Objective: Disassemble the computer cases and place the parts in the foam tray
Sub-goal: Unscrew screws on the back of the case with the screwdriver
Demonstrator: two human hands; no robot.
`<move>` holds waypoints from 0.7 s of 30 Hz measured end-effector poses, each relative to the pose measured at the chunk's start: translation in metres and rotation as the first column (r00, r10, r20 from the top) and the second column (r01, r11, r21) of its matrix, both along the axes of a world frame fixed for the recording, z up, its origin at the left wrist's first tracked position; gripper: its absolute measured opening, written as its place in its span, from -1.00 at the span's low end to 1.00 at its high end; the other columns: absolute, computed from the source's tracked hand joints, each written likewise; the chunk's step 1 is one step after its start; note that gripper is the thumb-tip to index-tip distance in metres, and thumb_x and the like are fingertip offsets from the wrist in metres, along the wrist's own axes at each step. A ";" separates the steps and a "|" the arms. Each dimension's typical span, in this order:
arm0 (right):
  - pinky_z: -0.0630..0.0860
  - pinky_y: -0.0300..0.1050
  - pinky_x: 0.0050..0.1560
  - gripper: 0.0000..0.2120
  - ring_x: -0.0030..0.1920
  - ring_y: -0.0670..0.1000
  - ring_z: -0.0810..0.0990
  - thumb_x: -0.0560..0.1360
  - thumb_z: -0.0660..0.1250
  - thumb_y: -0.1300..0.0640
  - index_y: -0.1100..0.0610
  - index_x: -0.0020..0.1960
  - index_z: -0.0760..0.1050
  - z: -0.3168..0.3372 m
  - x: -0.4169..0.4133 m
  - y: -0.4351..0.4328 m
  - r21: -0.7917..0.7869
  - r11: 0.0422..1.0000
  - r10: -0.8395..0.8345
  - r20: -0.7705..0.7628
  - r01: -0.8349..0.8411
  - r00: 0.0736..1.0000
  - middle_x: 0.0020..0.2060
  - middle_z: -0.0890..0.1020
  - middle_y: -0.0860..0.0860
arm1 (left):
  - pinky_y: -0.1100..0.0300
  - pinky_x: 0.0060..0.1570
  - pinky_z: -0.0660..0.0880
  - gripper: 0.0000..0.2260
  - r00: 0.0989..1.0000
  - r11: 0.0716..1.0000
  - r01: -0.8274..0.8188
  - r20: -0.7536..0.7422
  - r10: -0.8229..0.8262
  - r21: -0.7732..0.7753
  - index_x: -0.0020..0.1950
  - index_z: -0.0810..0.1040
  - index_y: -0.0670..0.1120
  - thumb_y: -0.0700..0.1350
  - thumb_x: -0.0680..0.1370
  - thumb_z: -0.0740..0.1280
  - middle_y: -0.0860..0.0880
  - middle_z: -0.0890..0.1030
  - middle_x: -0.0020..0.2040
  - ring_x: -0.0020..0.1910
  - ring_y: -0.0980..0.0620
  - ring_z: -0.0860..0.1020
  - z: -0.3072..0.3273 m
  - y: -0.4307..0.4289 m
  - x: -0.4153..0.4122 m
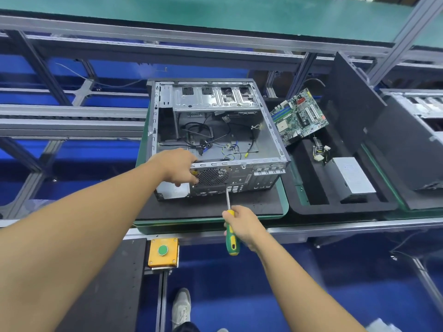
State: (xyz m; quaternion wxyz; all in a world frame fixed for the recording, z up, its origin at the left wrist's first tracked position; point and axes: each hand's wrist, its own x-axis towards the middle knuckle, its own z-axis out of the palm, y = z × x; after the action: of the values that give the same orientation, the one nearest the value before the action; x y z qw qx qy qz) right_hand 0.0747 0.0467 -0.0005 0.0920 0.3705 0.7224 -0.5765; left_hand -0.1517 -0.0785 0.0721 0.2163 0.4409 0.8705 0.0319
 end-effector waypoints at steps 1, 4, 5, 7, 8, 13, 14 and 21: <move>0.61 0.06 0.02 -0.74 -0.16 0.11 0.65 0.65 0.27 0.06 0.26 0.17 0.47 0.001 0.000 0.005 -0.145 0.989 -0.026 0.012 0.028 1.000 -0.05 0.62 0.16 | 0.17 -0.13 0.51 -0.83 1.000 1.000 -0.001 0.001 0.001 -0.001 -0.15 0.51 0.12 0.16 0.41 0.40 0.14 0.66 -0.34 -0.50 0.26 0.58 0.000 0.000 0.000; 0.59 -0.15 -0.19 -0.66 -0.26 0.02 0.63 0.63 0.30 -0.03 0.28 0.02 0.53 0.005 0.002 0.015 -0.383 0.923 -0.004 0.089 0.038 0.996 -0.16 0.65 0.14 | 0.17 -0.11 0.53 -0.81 1.000 1.000 0.005 -0.016 -0.005 -0.006 -0.14 0.51 0.10 0.17 0.41 0.39 0.12 0.67 -0.35 -0.50 0.30 0.56 -0.001 0.001 -0.001; 0.59 -0.19 -0.26 -0.65 -0.27 0.00 0.65 0.63 0.31 -0.05 0.27 0.01 0.56 0.006 0.003 0.017 -0.405 0.914 0.008 0.098 0.032 0.995 -0.14 0.68 0.13 | 0.17 -0.11 0.53 -0.81 1.000 1.000 0.005 -0.019 -0.005 -0.008 -0.14 0.51 0.10 0.17 0.41 0.39 0.12 0.67 -0.35 -0.51 0.30 0.56 -0.001 0.000 -0.001; 0.58 -0.22 -0.31 -0.65 -0.27 0.01 0.67 0.63 0.30 -0.08 0.24 -0.01 0.55 0.008 0.005 0.016 -0.404 0.914 0.008 0.092 0.030 0.996 -0.09 0.73 0.14 | 0.16 -0.11 0.55 -0.82 1.000 1.000 0.010 -0.019 -0.010 -0.011 -0.13 0.50 0.11 0.18 0.41 0.38 0.11 0.67 -0.35 -0.51 0.32 0.54 -0.002 0.000 -0.002; 0.58 -0.20 -0.31 -0.66 -0.29 0.01 0.67 0.63 0.29 -0.09 0.21 -0.02 0.54 0.007 0.006 0.013 -0.375 0.926 -0.013 0.075 0.040 0.997 -0.12 0.74 0.14 | 0.16 -0.11 0.55 -0.82 1.000 1.000 0.013 -0.016 -0.013 -0.011 -0.13 0.50 0.11 0.18 0.41 0.38 0.11 0.67 -0.35 -0.51 0.33 0.54 -0.002 0.000 -0.002; 0.40 -0.09 -0.37 -0.64 -0.38 0.01 0.55 0.55 0.26 -0.25 0.01 -0.22 0.36 -0.007 0.015 -0.016 0.456 0.889 -0.106 0.107 0.045 0.989 -0.36 0.60 -0.05 | 0.14 -0.10 0.56 -0.82 1.000 1.000 0.013 -0.018 -0.014 -0.028 -0.12 0.50 0.11 0.18 0.42 0.37 0.10 0.68 -0.34 -0.50 0.35 0.53 -0.003 -0.001 -0.002; 0.32 -0.11 -0.39 -0.62 -0.34 0.03 0.53 0.55 0.25 -0.25 0.01 -0.22 0.29 -0.007 0.014 -0.021 0.569 0.823 -0.110 0.135 0.014 0.985 -0.33 0.57 -0.06 | 0.13 -0.10 0.56 -0.81 1.000 0.999 0.012 -0.019 -0.013 -0.030 -0.12 0.50 0.11 0.18 0.43 0.37 0.10 0.68 -0.34 -0.50 0.34 0.53 -0.003 -0.001 -0.001; 0.40 -0.17 -0.45 -0.66 -0.51 0.01 0.41 0.61 0.23 -0.09 0.20 -0.07 0.47 0.010 0.000 -0.015 -0.377 0.889 -0.257 0.061 0.261 0.965 -0.29 0.45 0.07 | 0.13 -0.11 0.57 -0.84 1.000 1.000 0.013 -0.006 -0.013 -0.019 -0.13 0.49 0.13 0.17 0.43 0.38 0.08 0.68 -0.34 -0.50 0.31 0.55 -0.001 0.000 -0.001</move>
State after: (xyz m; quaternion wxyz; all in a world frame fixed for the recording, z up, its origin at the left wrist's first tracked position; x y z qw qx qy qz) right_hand 0.0750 0.0321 0.0097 0.0883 0.4411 0.5400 -0.7114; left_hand -0.1530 -0.0785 0.0707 0.2180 0.4446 0.8685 0.0208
